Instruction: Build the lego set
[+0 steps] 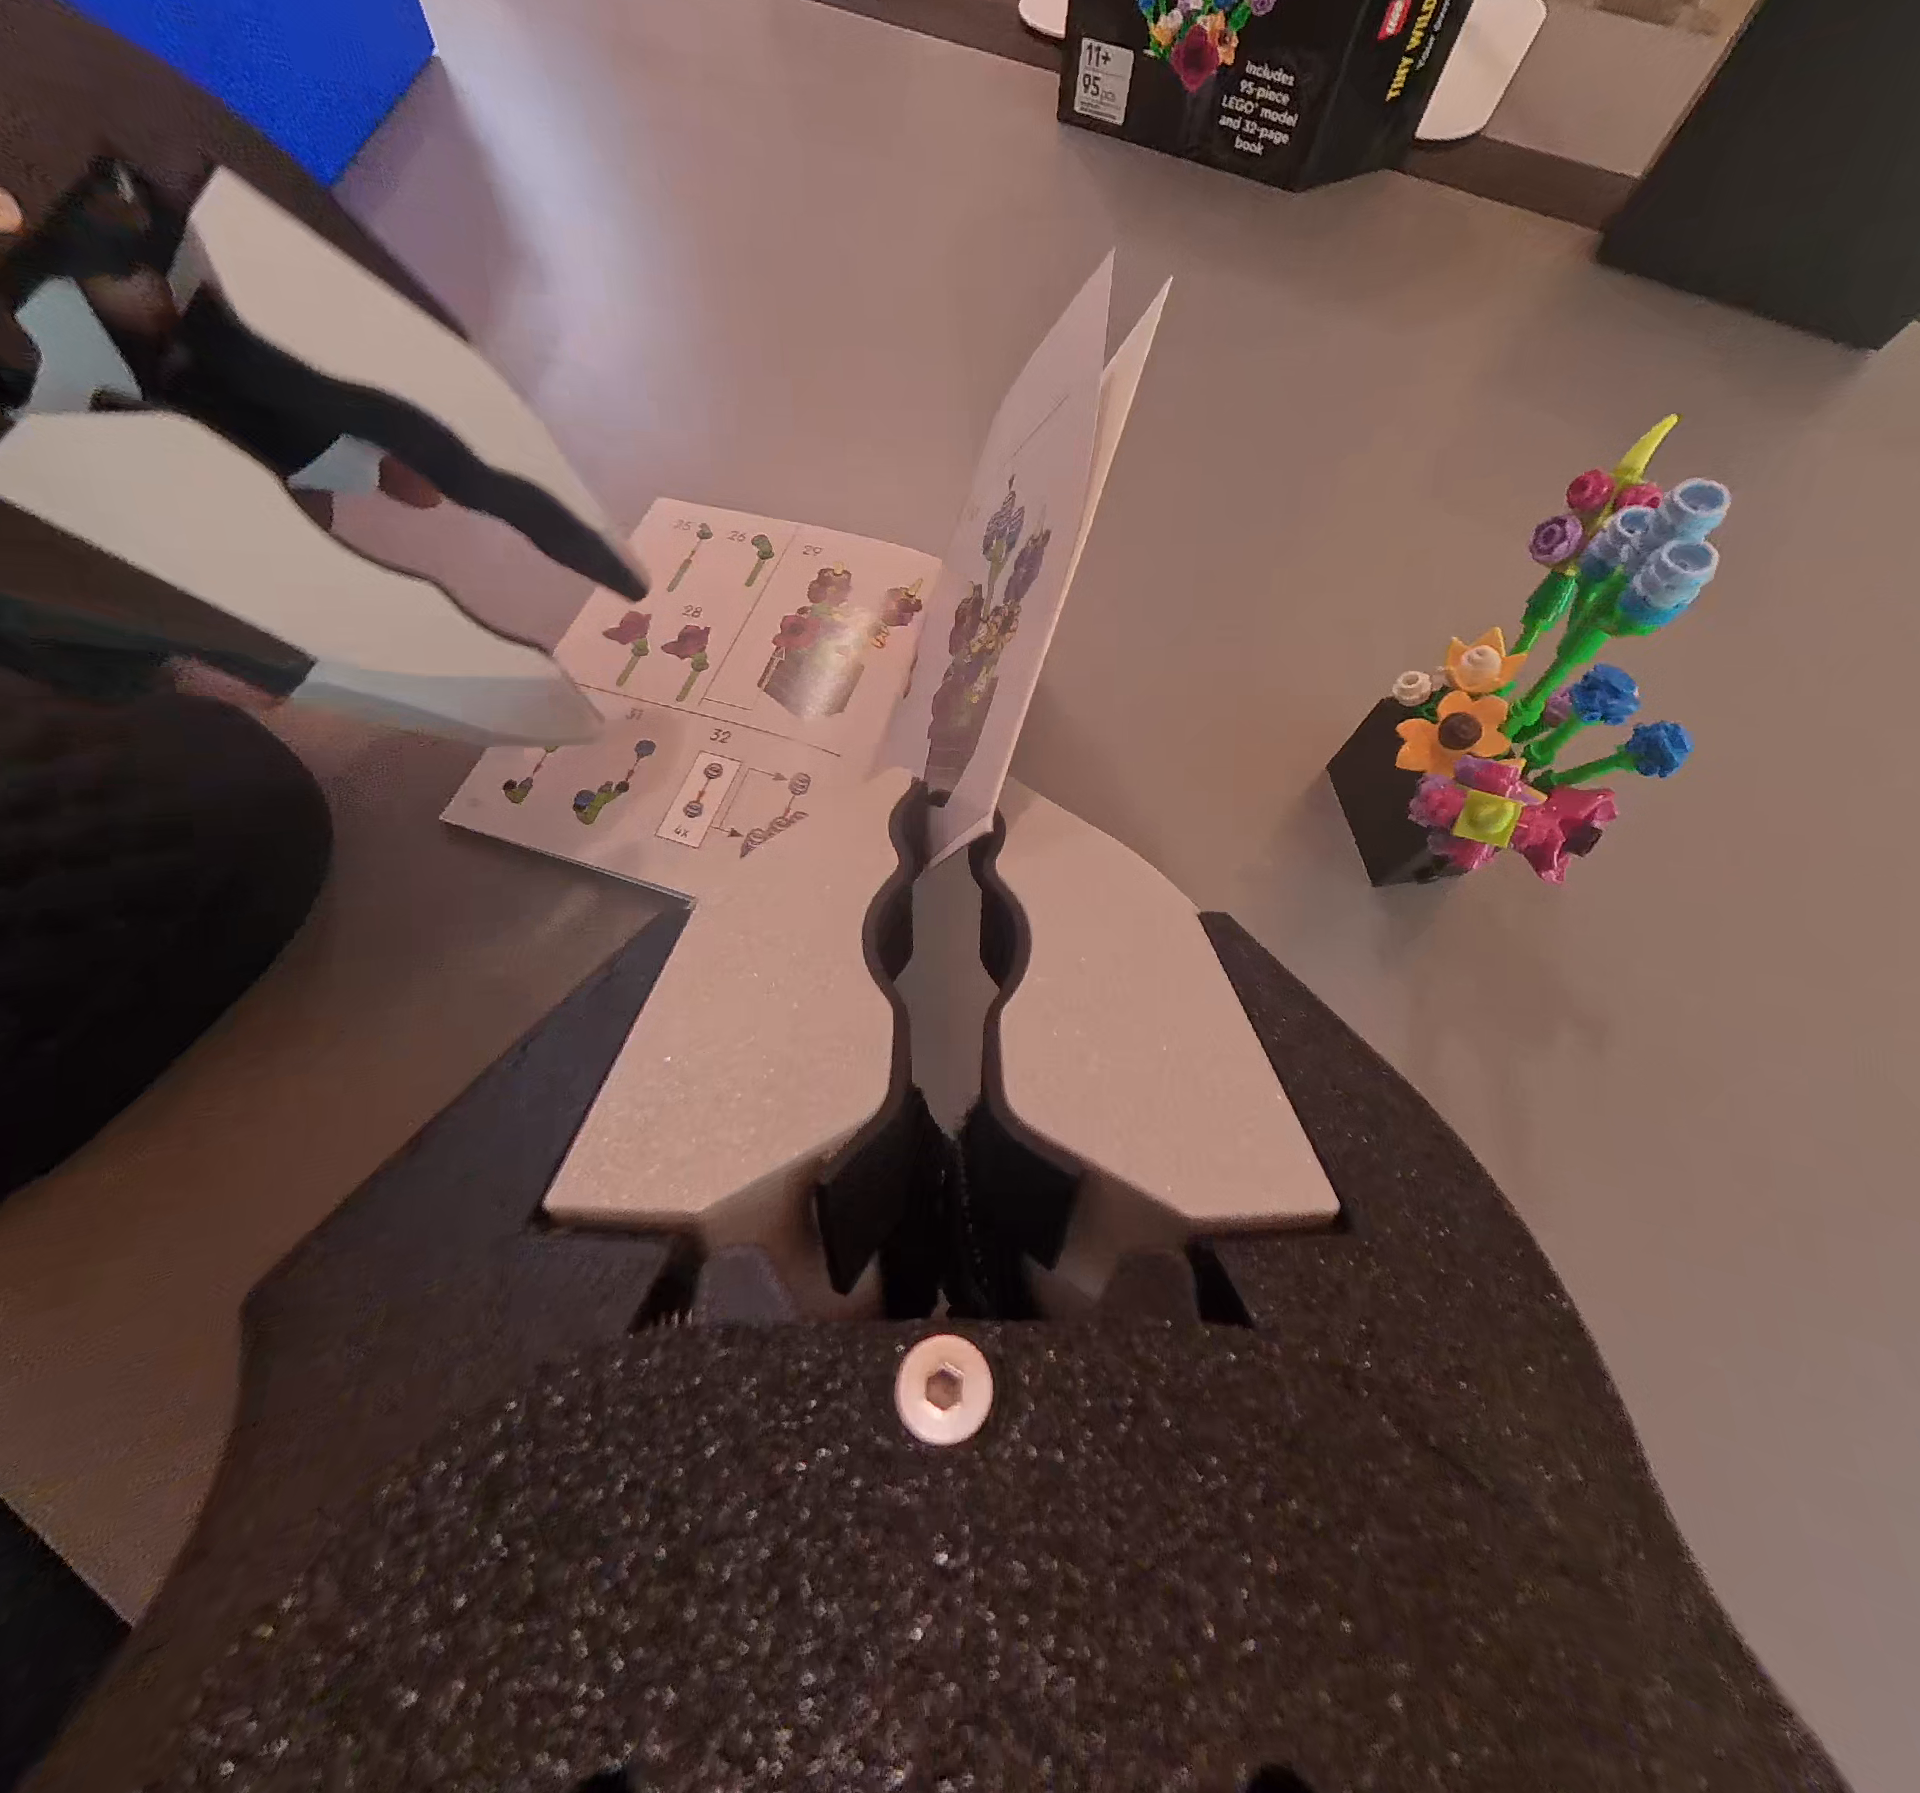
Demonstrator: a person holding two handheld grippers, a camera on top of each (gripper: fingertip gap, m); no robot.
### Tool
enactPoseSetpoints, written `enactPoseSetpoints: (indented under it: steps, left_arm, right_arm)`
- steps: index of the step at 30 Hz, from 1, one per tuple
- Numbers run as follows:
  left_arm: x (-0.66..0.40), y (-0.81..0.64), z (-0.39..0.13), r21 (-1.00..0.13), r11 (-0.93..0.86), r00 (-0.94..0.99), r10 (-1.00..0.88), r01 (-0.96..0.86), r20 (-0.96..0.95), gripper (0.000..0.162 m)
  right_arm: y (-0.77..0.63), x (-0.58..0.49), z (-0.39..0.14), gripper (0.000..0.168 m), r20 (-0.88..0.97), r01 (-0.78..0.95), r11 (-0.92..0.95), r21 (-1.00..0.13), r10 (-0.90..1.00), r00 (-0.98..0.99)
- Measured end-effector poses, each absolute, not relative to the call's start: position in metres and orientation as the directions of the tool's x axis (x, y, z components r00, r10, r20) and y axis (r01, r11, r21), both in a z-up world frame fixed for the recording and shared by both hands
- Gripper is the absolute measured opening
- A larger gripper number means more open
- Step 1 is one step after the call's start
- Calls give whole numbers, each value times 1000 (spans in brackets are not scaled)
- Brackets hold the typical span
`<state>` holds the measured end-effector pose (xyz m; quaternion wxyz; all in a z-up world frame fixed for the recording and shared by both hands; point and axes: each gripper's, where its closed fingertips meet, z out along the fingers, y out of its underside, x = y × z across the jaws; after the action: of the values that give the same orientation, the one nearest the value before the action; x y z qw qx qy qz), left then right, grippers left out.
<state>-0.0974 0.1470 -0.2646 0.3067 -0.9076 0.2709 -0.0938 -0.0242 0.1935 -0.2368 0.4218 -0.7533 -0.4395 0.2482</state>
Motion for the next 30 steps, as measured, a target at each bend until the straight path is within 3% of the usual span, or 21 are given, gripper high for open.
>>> enactPoseSetpoints:
  steps: [9, 15, 30]
  left_arm:
    - [-105, 133, -293, -547, -724, 861, -509, -420, 13, 35]
    - [-103, 134, -294, -560, -722, 863, -505, -407, 25, 34]
    - [-103, 134, -294, -551, -729, 863, -504, -407, 28, 34]
  right_arm:
    - [204, -7, -254, 14, -94, 449, -378, -810, 839, 536]
    - [208, 2, -263, 18, -22, 507, -359, -784, 832, 555]
    - [208, 4, -265, 18, -43, 501, -370, -782, 835, 549]
